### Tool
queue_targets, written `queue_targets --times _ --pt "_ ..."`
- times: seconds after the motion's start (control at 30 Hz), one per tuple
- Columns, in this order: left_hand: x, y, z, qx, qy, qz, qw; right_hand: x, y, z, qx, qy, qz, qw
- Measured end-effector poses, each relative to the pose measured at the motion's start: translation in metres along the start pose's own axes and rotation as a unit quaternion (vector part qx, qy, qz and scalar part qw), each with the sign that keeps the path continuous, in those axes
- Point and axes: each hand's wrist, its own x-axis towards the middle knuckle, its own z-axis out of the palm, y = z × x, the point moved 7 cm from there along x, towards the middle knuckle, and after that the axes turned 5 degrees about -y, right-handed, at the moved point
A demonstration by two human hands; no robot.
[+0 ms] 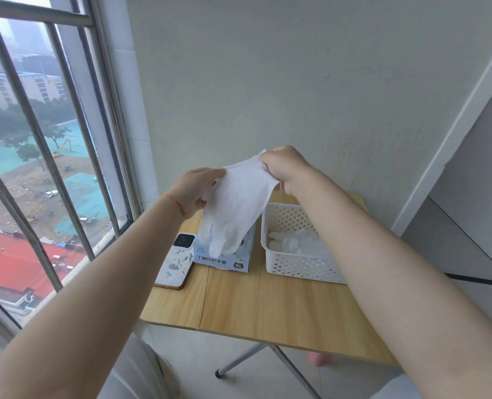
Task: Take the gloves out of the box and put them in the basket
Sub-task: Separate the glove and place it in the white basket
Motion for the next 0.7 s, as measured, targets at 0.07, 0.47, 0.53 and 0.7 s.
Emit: queue_targets --times 0.07,0.47,0.53,0.7 --pt "0.004 -0.001 0.006 0.048 -0.014 -0.007 0.999 0.003 0.016 -0.002 0.016 -0.010 0.035 0.999" --pt "0.038 -0.014 0.106 0.372 -0.089 -0.004 0.924 0.009 0.129 -0.082 -0.035 0.039 0.180 0.982" --pt "0.053 -0.019 0.126 0.432 -0.091 0.009 0.897 0.009 0.140 -0.095 -0.051 0.038 0.187 0.980" --pt "0.074 -0.042 0.175 0.548 -0.127 0.038 0.826 0.007 0.164 -0.125 -0.144 0.040 0.200 0.968"
